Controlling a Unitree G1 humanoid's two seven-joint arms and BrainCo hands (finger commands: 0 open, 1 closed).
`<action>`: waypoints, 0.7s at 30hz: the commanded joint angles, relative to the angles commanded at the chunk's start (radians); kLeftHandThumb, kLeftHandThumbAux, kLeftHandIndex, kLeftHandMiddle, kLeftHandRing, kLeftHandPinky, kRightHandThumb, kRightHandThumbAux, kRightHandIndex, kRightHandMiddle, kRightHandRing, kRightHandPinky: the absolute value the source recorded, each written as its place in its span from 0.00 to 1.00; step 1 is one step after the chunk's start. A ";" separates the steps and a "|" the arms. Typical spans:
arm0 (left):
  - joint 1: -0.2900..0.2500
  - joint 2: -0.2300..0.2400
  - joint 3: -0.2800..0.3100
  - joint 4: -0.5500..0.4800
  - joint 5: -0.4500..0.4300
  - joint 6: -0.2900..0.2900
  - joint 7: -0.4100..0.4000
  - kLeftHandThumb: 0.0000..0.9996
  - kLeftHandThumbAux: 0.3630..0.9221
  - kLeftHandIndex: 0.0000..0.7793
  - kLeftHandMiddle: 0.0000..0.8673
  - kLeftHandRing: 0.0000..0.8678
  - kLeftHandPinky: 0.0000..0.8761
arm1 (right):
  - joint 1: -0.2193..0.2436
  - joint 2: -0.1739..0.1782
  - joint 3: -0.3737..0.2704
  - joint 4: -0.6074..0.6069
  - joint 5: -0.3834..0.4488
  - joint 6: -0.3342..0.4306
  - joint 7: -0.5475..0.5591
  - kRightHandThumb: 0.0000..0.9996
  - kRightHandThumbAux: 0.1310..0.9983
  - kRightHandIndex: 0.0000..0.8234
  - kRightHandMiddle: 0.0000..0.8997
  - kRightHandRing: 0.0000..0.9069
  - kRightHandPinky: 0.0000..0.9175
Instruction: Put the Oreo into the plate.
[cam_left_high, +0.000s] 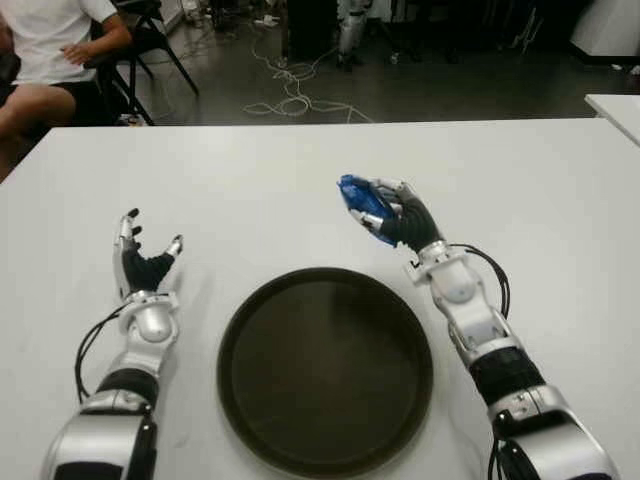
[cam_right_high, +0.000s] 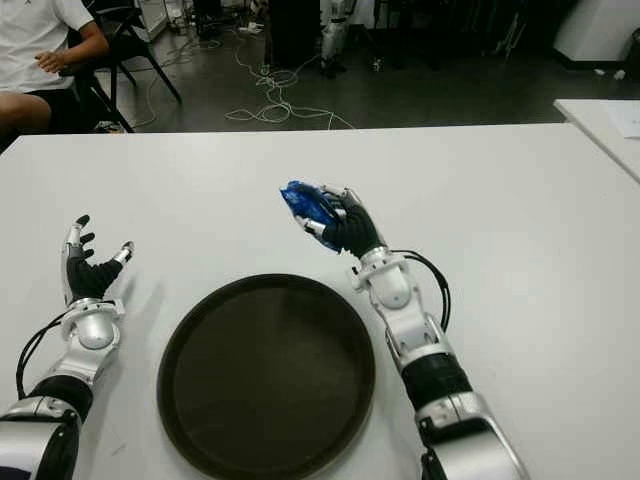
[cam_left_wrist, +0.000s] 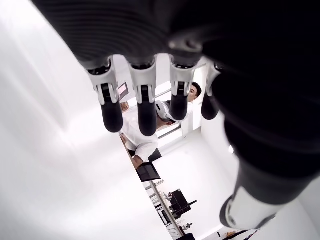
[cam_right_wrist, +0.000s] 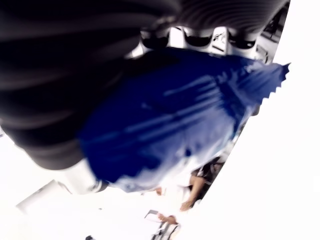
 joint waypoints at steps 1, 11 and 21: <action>-0.001 0.000 0.001 0.001 -0.001 0.000 0.000 0.27 0.73 0.15 0.12 0.14 0.20 | 0.002 0.000 -0.001 -0.005 0.003 -0.001 0.006 0.69 0.68 0.53 0.91 0.91 0.89; -0.003 -0.001 0.005 0.004 -0.004 -0.006 0.003 0.31 0.74 0.16 0.12 0.15 0.22 | 0.013 -0.003 -0.005 -0.053 0.036 0.013 0.073 0.70 0.68 0.53 0.90 0.90 0.88; -0.002 -0.003 0.006 0.001 -0.005 0.000 -0.003 0.27 0.72 0.14 0.11 0.13 0.20 | 0.030 -0.026 0.014 -0.134 0.068 0.083 0.196 0.70 0.68 0.53 0.90 0.90 0.88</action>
